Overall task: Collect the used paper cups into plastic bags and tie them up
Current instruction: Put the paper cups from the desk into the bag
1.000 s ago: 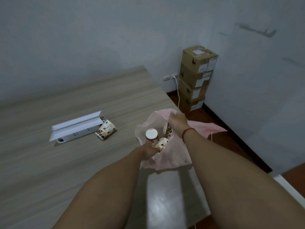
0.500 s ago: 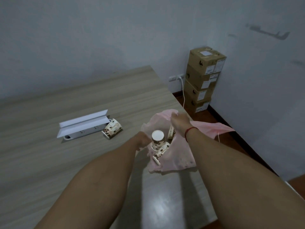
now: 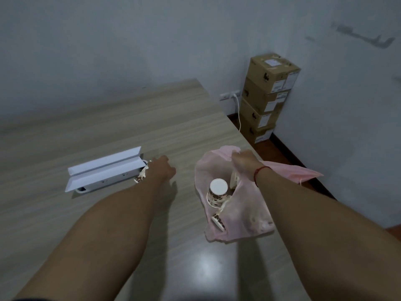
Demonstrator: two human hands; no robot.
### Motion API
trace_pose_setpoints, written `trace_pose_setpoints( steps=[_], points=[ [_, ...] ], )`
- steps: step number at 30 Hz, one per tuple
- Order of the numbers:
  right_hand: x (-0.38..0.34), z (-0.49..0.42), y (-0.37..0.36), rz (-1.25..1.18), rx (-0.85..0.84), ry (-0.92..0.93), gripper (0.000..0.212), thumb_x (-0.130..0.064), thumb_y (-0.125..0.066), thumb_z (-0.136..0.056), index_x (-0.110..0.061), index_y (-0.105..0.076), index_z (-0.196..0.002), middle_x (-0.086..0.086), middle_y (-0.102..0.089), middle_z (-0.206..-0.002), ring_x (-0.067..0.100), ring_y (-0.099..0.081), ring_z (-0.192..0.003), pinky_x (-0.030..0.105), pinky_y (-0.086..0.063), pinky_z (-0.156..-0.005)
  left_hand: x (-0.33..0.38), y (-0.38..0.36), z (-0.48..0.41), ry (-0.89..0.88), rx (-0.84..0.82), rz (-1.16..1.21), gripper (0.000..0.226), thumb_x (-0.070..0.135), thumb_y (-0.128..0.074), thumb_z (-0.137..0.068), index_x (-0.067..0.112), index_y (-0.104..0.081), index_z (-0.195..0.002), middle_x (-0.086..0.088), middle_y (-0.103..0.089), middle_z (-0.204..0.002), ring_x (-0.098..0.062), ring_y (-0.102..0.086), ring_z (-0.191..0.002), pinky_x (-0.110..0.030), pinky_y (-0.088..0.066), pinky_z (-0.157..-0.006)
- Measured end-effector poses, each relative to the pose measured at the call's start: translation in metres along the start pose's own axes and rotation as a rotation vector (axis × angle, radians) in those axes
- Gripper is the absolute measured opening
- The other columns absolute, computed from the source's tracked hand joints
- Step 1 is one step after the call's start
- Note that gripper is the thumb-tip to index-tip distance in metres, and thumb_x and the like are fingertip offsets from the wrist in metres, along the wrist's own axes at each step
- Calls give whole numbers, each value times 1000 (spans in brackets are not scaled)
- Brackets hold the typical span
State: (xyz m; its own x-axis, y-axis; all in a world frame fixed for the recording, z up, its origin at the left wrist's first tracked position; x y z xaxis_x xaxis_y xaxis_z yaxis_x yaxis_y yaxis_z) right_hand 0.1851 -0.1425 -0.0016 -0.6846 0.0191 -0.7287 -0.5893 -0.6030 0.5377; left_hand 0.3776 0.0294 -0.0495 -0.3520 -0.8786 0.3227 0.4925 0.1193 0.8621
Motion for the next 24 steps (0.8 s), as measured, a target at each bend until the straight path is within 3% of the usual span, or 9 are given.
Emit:
trace_pose_setpoints(
  steps=[2,4,8,11,16,19,24],
  points=[
    [0,-8,-2,35,-40,-22,48,-26,-39,-95,6,-50,-130,20,-56,-109,27,-55,-105,28,-35,-83,-7,-4,-12,7,-12,-54,64,37,-56,-84,25,-37,-144,-18,-40,-145,-38,-38,-134,-48,-36,-110],
    [0,-13,-5,67,-57,-35,48,-25,-39,-95,5,-49,-130,21,-56,-110,28,-55,-107,29,-34,-83,-13,-6,-17,3,-39,-75,70,38,-55,-84,27,-29,-148,-17,-31,-152,-39,-31,-139,-50,-34,-111],
    [3,-19,-11,105,-55,-35,46,-24,-40,-95,6,-50,-129,23,-58,-118,31,-56,-113,28,-38,-85,-12,-14,-23,-49,-33,-171,60,31,-53,-89,25,-31,-145,-23,-29,-150,-42,-27,-139,-50,-30,-110],
    [5,-22,-16,110,-75,-37,47,-25,-39,-95,7,-52,-127,16,-52,-101,21,-49,-96,27,-36,-80,-13,-18,-25,1,17,-207,56,20,-52,-95,21,-30,-146,-26,-12,-154,-43,-19,-140,-50,-31,-110],
    [7,-23,-16,107,-63,-27,46,-24,-38,-95,9,-53,-124,25,-58,-111,21,-46,-92,26,-35,-79,-26,-19,-22,89,83,-295,36,15,-49,-97,6,-48,-131,-23,-30,-140,-38,-33,-129,-44,-36,-104],
    [7,-21,-8,105,-64,-13,47,-27,-38,-94,6,-54,-124,14,-49,-97,21,-46,-90,27,-35,-78,-31,-14,-16,89,56,-349,39,18,-52,-95,5,-48,-131,-22,-39,-137,-37,-38,-127,-44,-38,-103],
    [1,-14,12,76,-47,22,47,-29,-39,-95,2,-53,-127,15,-57,-107,26,-54,-99,28,-36,-81,-12,5,-4,33,14,-298,42,22,-64,-86,3,-56,-123,-20,-56,-129,-36,-53,-120,-42,-47,-99]
  ],
)
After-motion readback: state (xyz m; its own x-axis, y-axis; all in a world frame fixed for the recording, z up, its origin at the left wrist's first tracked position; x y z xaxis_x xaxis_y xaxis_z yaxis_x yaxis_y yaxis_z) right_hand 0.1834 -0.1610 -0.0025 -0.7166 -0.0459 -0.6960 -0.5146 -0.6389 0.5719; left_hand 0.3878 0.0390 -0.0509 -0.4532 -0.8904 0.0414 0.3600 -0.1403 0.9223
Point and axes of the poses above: each hand's wrist, its own z-axis away from the middle knuckle, its own y-axis out of the back of the hand, x = y × z, the point moved 1 cm from there along -z, towards the middle knuckle
